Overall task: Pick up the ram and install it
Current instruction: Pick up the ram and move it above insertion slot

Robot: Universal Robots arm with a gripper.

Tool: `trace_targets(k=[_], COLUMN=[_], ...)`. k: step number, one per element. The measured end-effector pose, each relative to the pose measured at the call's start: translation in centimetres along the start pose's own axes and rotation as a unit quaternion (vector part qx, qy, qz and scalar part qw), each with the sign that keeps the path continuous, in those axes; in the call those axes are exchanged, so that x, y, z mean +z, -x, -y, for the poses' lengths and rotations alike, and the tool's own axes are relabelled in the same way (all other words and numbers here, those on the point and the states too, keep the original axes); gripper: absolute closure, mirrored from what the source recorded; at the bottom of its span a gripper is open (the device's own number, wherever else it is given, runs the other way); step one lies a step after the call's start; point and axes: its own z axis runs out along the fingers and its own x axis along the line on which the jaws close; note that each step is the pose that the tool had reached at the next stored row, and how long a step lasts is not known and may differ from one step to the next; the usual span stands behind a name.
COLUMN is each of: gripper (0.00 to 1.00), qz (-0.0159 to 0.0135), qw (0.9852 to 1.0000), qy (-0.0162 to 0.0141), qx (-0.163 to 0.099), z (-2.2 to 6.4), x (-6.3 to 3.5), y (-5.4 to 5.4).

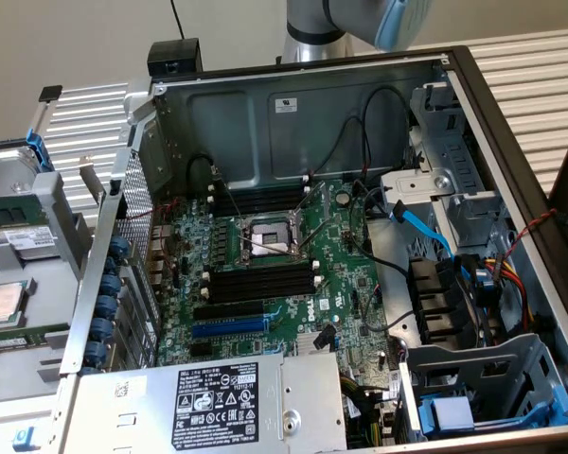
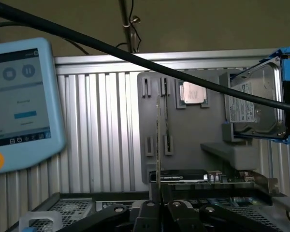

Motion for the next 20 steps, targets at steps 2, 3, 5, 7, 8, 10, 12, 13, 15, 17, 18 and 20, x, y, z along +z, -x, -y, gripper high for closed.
trace_targets(k=[2,3,5,7,8,10,12,13,15,17,18,20], gripper=[0.88,0.88,0.88,0.88,0.88,0.88,0.88,0.88,0.88,0.88,0.88,0.88], qz=[0.0,0.0,0.0,0.0,0.0,0.0,0.0,0.0,0.0,0.0,0.0,0.0001], qw=[1.0,1.0,1.0,1.0,1.0,1.0,1.0,1.0,1.0,1.0,1.0,1.0], qy=[0.0,0.0,0.0,-0.0001,0.0,0.0,0.0,-0.0001,-0.0001,0.0,-0.0001,-0.0001], qx=[0.0,0.0,0.0,0.0,0.0,0.0,0.0,0.0,0.0,0.0,0.0,0.0], z=[0.59,0.9,1.59,2.4,2.85,3.76,4.67,5.12,6.06,6.95,7.39,8.3], x=[-0.04,-0.06,-0.09,-0.13,-0.15,-0.2,-0.24,-0.25,-0.29,-0.33,-0.35,-0.39], y=[0.1,0.1,0.1,0.2,0.2,0.3,0.3,0.4,0.4,0.5,0.5,0.6])
